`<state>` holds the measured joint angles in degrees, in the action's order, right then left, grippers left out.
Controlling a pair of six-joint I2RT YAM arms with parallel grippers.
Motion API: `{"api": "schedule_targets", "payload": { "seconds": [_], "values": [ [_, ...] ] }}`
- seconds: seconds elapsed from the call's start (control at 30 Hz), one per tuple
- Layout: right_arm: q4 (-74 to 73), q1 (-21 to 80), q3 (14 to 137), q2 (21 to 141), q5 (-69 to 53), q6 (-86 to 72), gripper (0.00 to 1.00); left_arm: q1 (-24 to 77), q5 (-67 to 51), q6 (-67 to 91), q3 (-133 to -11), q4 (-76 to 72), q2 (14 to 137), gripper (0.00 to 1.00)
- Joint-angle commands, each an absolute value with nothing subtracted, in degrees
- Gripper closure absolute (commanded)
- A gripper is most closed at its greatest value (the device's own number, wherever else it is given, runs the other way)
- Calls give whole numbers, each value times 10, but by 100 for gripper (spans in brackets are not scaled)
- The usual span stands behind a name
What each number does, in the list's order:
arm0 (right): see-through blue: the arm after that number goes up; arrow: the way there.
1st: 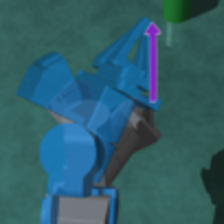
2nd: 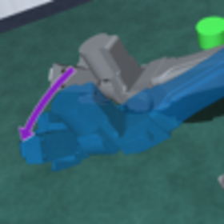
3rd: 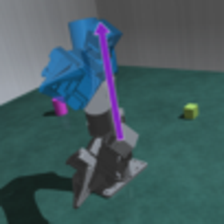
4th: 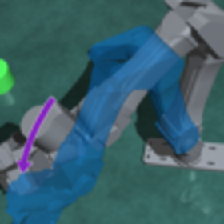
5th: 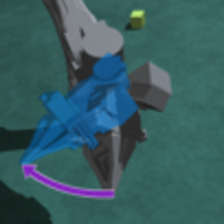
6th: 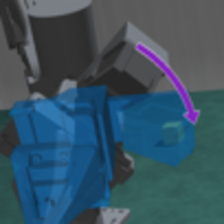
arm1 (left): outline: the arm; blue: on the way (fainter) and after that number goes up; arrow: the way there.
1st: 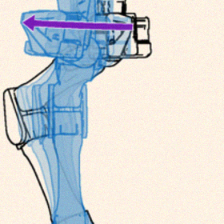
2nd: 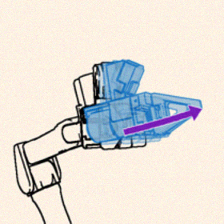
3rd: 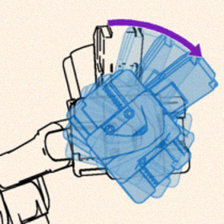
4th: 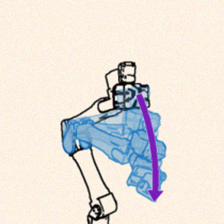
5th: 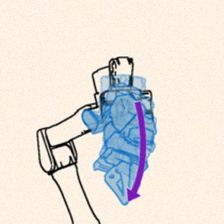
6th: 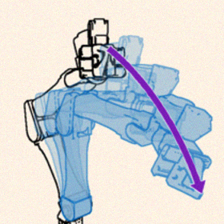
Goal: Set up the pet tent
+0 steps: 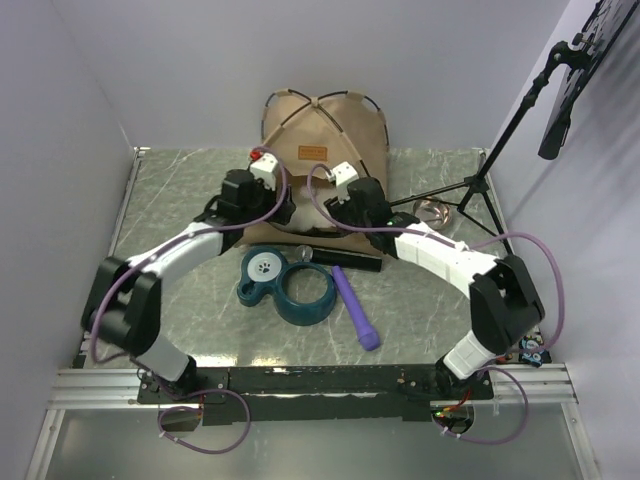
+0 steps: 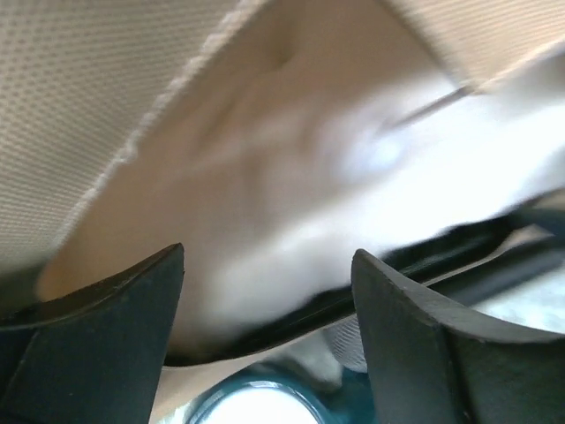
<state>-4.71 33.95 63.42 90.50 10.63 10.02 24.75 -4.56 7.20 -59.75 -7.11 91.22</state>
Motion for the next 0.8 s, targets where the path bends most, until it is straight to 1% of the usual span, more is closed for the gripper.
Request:
{"api": "schedule_targets", "payload": {
  "seconds": [0.0, 0.07, 0.17, 0.23, 0.33, 0.43, 0.5, 0.57, 0.6, 0.67, 0.77],
  "values": [
    [-100, 345, 637, 827, -10, 82, 29, 230, -142, 82, -581, -91, 811, 19],
    [-127, 345, 635, 810, -76, 91, 27, 230, -156, 69, -569, -84, 796, 20],
    [-171, 345, 635, 788, -153, 111, 25, 229, -146, 58, -565, -50, 788, 24],
    [-198, 343, 642, 778, -191, 115, 24, 228, -167, 56, -560, -36, 782, 27],
    [-228, 340, 636, 750, -274, 140, 24, 229, -234, 40, -555, -22, 786, 27],
    [-254, 339, 630, 723, -332, 153, 24, 229, -243, 27, -569, -1, 804, 25],
    [-270, 339, 634, 708, -338, 152, 24, 229, -229, -19, -586, 46, 827, 23],
    [-281, 338, 635, 704, -317, 162, 25, 227, -194, -45, -615, 71, 870, 24],
    [-280, 331, 635, 704, -302, 163, 25, 217, -195, -59, -635, 85, 892, 25],
    [-270, 308, 636, 715, -294, 158, 26, 195, -194, -64, -687, 90, 951, 27],
    [-272, 280, 664, 750, -301, 148, 27, 164, -205, -65, -811, 118, 1047, 29]
  ]
}}
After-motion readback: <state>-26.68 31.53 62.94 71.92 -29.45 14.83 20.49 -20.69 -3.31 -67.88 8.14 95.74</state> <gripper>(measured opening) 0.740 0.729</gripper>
